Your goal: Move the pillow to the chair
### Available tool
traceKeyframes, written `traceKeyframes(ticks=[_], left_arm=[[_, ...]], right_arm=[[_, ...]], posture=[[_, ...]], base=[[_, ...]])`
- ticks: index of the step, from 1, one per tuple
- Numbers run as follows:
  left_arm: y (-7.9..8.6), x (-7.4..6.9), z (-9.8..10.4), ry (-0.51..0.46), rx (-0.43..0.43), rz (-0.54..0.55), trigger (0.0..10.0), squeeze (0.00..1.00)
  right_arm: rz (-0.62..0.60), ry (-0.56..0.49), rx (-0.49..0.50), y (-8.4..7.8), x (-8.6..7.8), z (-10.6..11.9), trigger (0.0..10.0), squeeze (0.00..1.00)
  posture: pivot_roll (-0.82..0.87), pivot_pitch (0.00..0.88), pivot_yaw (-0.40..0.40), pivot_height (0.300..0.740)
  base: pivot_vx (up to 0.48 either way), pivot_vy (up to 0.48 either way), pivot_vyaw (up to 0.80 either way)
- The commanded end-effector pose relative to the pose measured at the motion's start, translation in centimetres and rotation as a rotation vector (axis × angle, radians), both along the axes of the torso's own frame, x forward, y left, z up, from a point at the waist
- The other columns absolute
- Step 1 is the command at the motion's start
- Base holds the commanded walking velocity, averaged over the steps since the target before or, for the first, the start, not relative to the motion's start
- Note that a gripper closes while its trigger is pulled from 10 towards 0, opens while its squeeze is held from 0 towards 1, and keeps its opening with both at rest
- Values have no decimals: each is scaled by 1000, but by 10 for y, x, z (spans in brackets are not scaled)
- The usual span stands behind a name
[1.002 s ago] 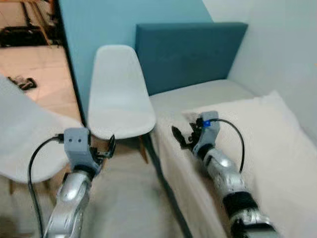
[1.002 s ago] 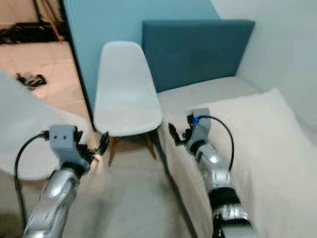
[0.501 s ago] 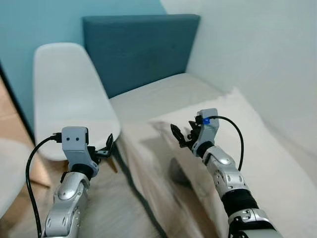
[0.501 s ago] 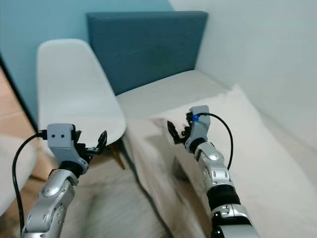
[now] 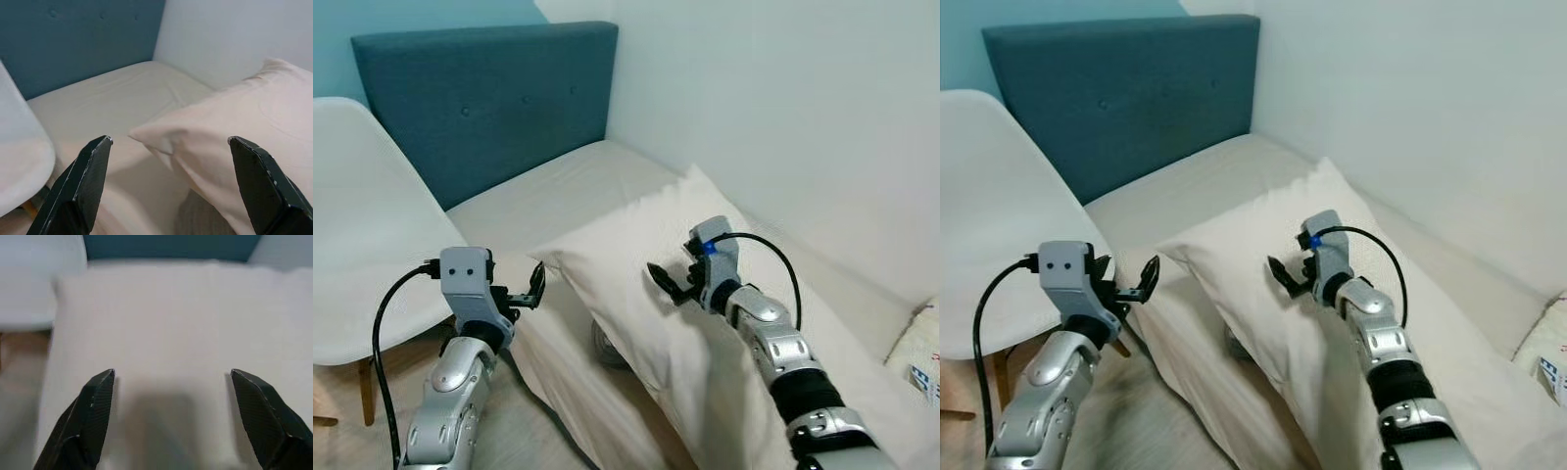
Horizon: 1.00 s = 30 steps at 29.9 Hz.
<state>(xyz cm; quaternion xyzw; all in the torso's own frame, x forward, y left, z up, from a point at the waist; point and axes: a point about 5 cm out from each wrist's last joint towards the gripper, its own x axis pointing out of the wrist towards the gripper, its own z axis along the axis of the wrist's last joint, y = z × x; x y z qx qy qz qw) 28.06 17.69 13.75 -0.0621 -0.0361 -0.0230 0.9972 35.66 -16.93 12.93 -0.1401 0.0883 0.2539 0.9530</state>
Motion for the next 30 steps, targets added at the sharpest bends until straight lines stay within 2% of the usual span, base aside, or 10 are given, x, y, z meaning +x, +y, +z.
traceKeyframes(ticks=[1, 2, 6, 9, 11, 15, 18, 19, 20, 30], left_arm=[[-1, -2, -1, 3, -21, 6, 10000, 0], [-1, -2, -1, 3, -22, 6, 10000, 0], [0, -2, -1, 3, -23, 5, 10000, 0], [-1, -1, -1, 4, -28, -6, 10000, 0], [-1, -1, -1, 4, -29, -8, 10000, 0], [-2, -1, -1, 5, -31, -10, 10000, 0], [-2, 0, -1, 5, -32, -12, 10000, 0], [-2, -1, 0, 5, -33, -15, 10000, 0], [-2, -1, 0, 5, -35, -19, 10000, 0], [-6, -5, 4, -1, -43, -38, 10000, 0]], right_arm=[[-6, 27, -95, -11, 2, 2, 10000, 1000], [-9, 31, -139, -17, 3, 3, 10000, 1000], [-5, 43, -167, -21, 3, 4, 10000, 1000], [89, 159, -223, -21, -5, -6, 10000, 1000], [105, 186, -225, -20, -7, -11, 10000, 1000], [89, 238, -179, -20, -10, -25, 10000, 1000], [21, 242, -260, -27, -8, -33, 10000, 1000], [-10, 242, -314, -31, -7, -36, 10000, 8], [-31, 247, -374, -36, -7, -41, 10000, 0], [-105, 290, -462, -40, -9, -57, 10000, 0]], posture=[[-41, 0, -136, 740], [-41, 0, -136, 740], [-41, 0, -136, 740], [-44, 0, -134, 740], [-44, 0, -133, 740], [-42, 0, -132, 740], [-42, 0, -132, 740], [-44, 0, -122, 740], [-44, 0, -116, 740], [-22, 0, -113, 740]], base=[[0, 0, 0], [0, 0, 0], [0, 0, 0], [0, 0, 0], [0, 0, 0], [0, 0, 0], [0, 0, 0], [0, 0, 0], [0, 0, 0], [0, 0, 0]])
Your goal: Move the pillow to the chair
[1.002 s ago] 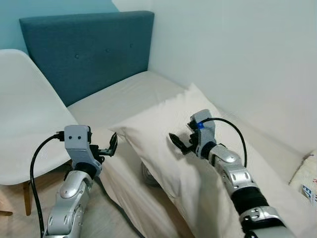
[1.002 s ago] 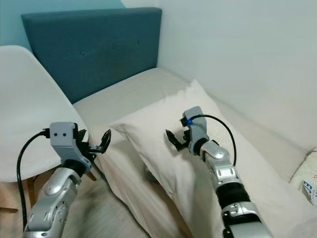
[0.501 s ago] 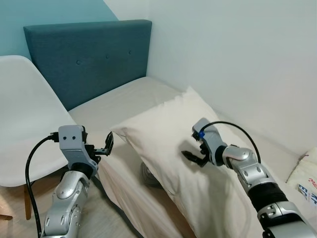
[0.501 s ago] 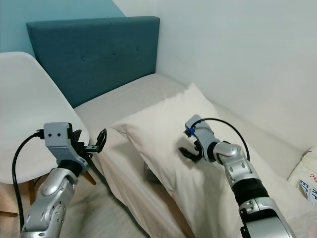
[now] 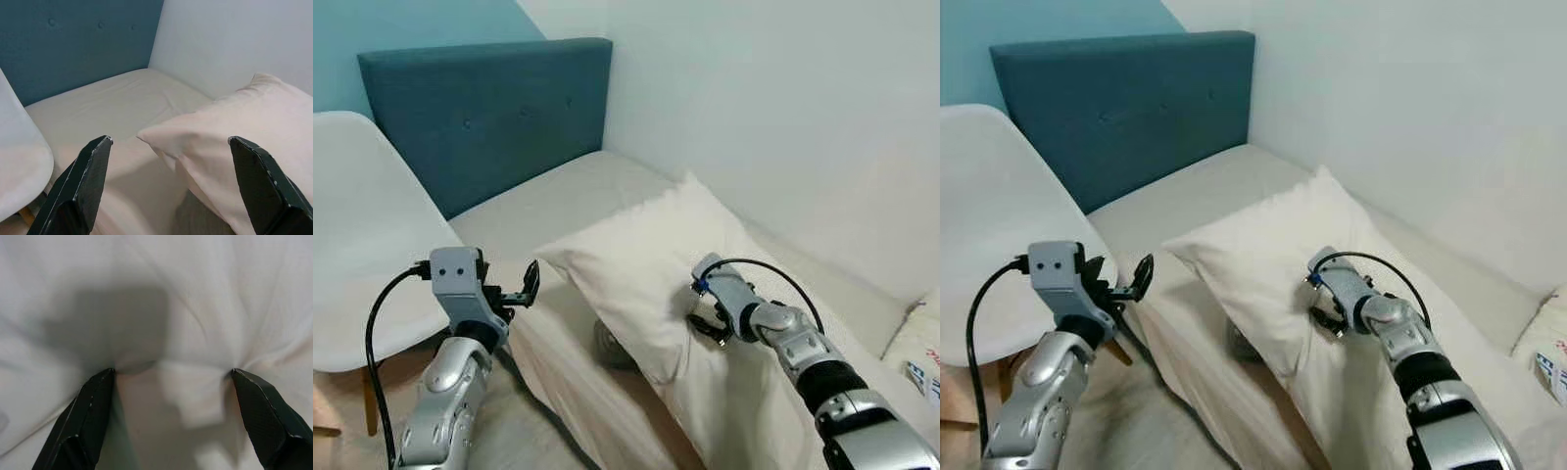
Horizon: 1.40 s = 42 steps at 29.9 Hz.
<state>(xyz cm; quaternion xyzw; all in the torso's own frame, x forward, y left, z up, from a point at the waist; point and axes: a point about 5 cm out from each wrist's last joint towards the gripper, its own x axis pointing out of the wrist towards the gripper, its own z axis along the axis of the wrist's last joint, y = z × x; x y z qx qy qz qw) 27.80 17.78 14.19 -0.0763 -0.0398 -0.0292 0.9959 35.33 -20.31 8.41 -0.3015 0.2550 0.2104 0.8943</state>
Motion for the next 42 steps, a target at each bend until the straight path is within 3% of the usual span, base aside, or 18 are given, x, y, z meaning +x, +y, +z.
traceKeyframes(ticks=[1, 7, 8, 16, 28, 36, 38, 39, 41, 42], left_arm=[[-6, -2, 0, 7, -15, -25, 10000, 0], [-7, -14, 3, 12, -17, -31, 10000, 0], [-6, -17, 4, 15, -17, -29, 10000, 0], [-7, -24, 5, 26, -18, -26, 10000, 0], [-7, -23, 7, 33, -16, -29, 10000, 0], [-6, -21, 8, 33, -17, -29, 10000, 0], [-5, -19, 9, 29, -13, -19, 10000, 0], [-5, -19, 9, 29, -13, -19, 10000, 0], [-3, -15, 9, 22, -8, 0, 10000, 0], [-3, -15, 9, 22, -8, 0, 10000, 0]], right_arm=[[-38, 47, -44, -6, -6, -12, 10000, 0], [-72, 89, -6, -1, -9, -22, 10000, 0], [-81, 94, 4, -2, -9, -22, 0, 0], [-119, 104, 5, -7, -11, -27, 0, 0], [-163, 81, 64, -14, -9, -23, 0, 0], [-231, 14, 233, -16, -3, -11, 0, 0], [-268, -62, 364, -15, 9, 10, 0, 0], [-268, -62, 364, -15, 9, 10, 0, 0], [-237, -165, 517, -7, 25, 42, 0, 0], [-237, -165, 517, -7, 25, 42, 0, 0]], posture=[[-22, 0, -113, 740], [3, 0, -115, 740], [4, 0, -114, 740], [8, 0, -112, 740], [-1, 0, -109, 740], [-5, 0, -113, 740], [-12, 0, -115, 740], [-12, 0, -115, 740], [-20, 0, -116, 740], [-20, 0, -116, 740]], base=[[0, 0, 0], [0, 0, 0], [0, 0, 0], [0, 0, 0], [0, 0, 0], [0, 0, 0], [0, 0, 0], [0, 0, 0], [0, 0, 0], [0, 0, 0]])
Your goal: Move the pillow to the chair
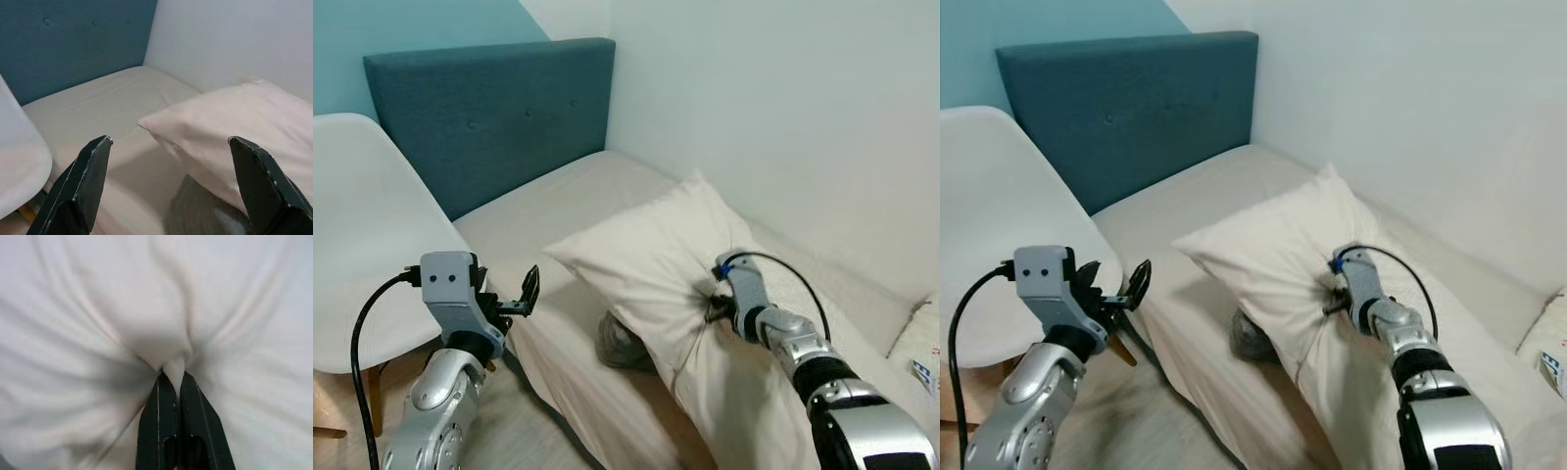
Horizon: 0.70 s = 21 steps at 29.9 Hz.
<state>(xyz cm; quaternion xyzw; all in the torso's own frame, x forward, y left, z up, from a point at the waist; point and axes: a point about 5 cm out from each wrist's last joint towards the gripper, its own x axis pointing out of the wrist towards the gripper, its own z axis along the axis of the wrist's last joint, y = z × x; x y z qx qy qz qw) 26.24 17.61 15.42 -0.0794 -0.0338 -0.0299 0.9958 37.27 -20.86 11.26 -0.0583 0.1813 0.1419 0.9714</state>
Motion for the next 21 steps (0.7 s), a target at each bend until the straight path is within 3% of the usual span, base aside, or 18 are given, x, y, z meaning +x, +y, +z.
traceKeyframes(ticks=[1, 2, 4, 8, 10, 12, 14, 15, 18, 21], left_arm=[[0, 3, -2, 5, -1, 14, 10000, 0], [3, 8, -1, -1, -4, 42, 10000, 0], [3, 8, -1, -1, -4, 42, 10000, 0], [4, 14, -2, -1, 0, 62, 10000, 0], [4, 14, -2, -1, 0, 62, 10000, 0], [4, 16, -2, -2, 4, 61, 10000, 0], [3, 19, -3, -3, 8, 60, 10000, 0], [3, 19, -3, -3, 8, 60, 10000, 0], [3, 21, -4, -8, 5, 60, 10000, 0], [3, 23, -4, -13, 3, 62, 10000, 0]], right_arm=[[4, -113, 79, 3, 12, 30, 0, 0], [34, -262, 120, 7, 23, 68, 0, 0], [34, -262, 120, 7, 23, 68, 0, 0], [24, -427, 101, 5, 30, 112, 0, 0], [24, -427, 101, 5, 30, 112, 0, 0], [12, -470, 96, 3, 32, 124, 0, 0], [28, -576, 112, 5, 32, 152, 0, 0], [28, -576, 112, 5, 32, 152, 0, 0], [116, -711, 154, 20, 28, 187, 0, 0], [188, -781, 172, 32, 23, 205, 0, 0]], posture=[[-20, 0, -116, 740], [-26, 0, -117, 740], [-26, 0, -117, 740], [-30, 0, -117, 740], [-30, 0, -117, 740], [-30, 0, -120, 740], [-32, 0, -120, 740], [-32, 0, -120, 740], [-35, 0, -120, 740], [-33, 0, -121, 740]], base=[[0, 0, 0], [0, 0, 0], [0, 0, 0], [0, 0, 0], [0, 0, 0], [0, 0, 0], [0, 0, 0], [0, 0, 0], [0, 0, 0], [0, 0, 0]])
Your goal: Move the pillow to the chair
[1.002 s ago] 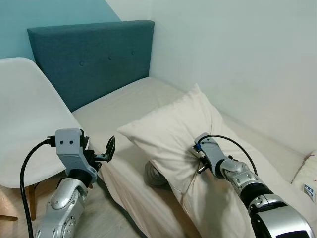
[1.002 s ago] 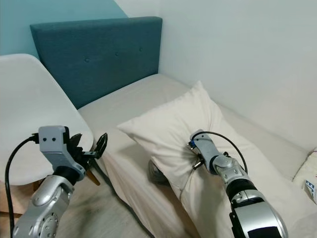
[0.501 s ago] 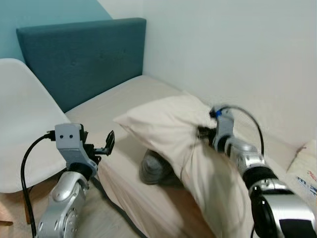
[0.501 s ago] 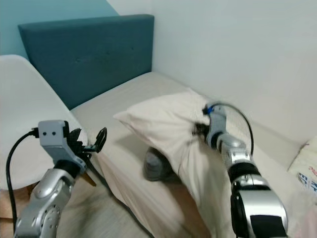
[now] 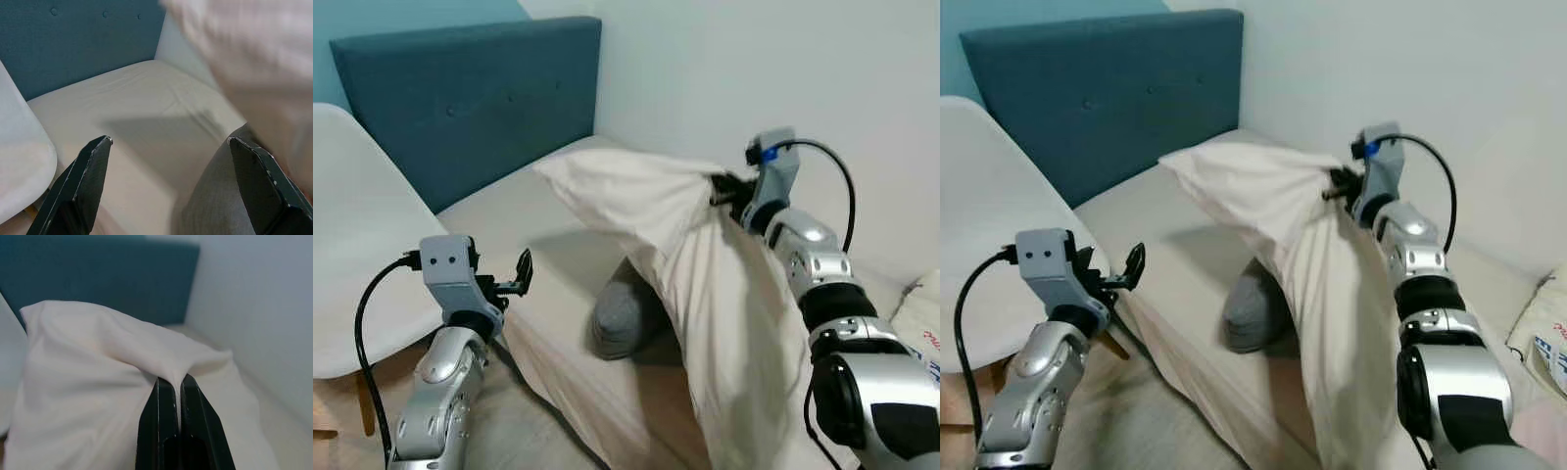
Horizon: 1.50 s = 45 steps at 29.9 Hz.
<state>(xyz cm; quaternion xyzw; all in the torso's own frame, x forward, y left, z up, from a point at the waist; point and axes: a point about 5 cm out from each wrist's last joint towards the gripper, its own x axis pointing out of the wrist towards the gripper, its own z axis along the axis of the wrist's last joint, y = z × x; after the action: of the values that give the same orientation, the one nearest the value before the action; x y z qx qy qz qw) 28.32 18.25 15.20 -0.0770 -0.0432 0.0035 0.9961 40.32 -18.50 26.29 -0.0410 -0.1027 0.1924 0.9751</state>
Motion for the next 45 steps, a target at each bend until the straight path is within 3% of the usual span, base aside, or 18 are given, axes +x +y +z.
traceKeyframes(ticks=[1, 12, 14, 24, 26, 27, 31, 39, 40, 41, 45], left_arm=[[-4, 3, -2, -1, 2, -5, 10000, 0], [-4, 6, -2, -21, -1, 0, 10000, 0], [-4, 7, -2, -26, -2, 3, 10000, 0], [-2, 8, -1, -38, -1, 10, 10000, 0], [-1, 8, 0, -52, 8, 23, 10000, 0], [-1, 8, 0, -52, 8, 23, 10000, 0], [1, 8, 2, -66, 25, 31, 10000, 0], [2, 6, 4, -76, 47, 30, 10000, 0], [3, 5, 5, -78, 54, 33, 10000, 0], [4, 4, 5, -75, 68, 43, 10000, 0], [7, 3, 6, -77, 88, 63, 10000, 0]], right_arm=[[76, -252, 35, 11, -9, 59, 0, 0], [252, -435, 38, 45, -29, 101, 0, 0], [335, -485, 40, 58, -38, 112, 0, 0], [430, -503, 40, 77, -47, 116, 0, 0], [470, -468, 22, 90, -47, 102, 0, 0], [470, -468, 22, 90, -47, 102, 0, 0], [451, -349, -52, 101, -39, 66, 0, 0], [325, -179, -131, 92, -25, 19, 0, 0], [302, -146, -153, 89, -24, 11, 5451, 0], [286, -115, -180, 87, -22, 2, 10000, 0], [273, -55, -205, 83, -22, -15, 10000, 0]], posture=[[-33, 0, -121, 740], [-25, 0, -124, 740], [-21, 0, -124, 740], [-14, 0, -128, 740], [-9, 0, -128, 740], [-9, 0, -128, 740], [-9, 0, -123, 740], [-6, 0, -119, 740], [-7, 0, -117, 740], [-7, 0, -117, 740], [-10, 0, -112, 740]], base=[[0, 0, 0], [0, 0, 722], [0, 0, 794], [0, 0, 794], [0, 0, 791], [0, 0, 788], [0, 0, 794], [0, 0, 595], [0, 0, 0], [240, 0, 0], [318, 0, 0]])
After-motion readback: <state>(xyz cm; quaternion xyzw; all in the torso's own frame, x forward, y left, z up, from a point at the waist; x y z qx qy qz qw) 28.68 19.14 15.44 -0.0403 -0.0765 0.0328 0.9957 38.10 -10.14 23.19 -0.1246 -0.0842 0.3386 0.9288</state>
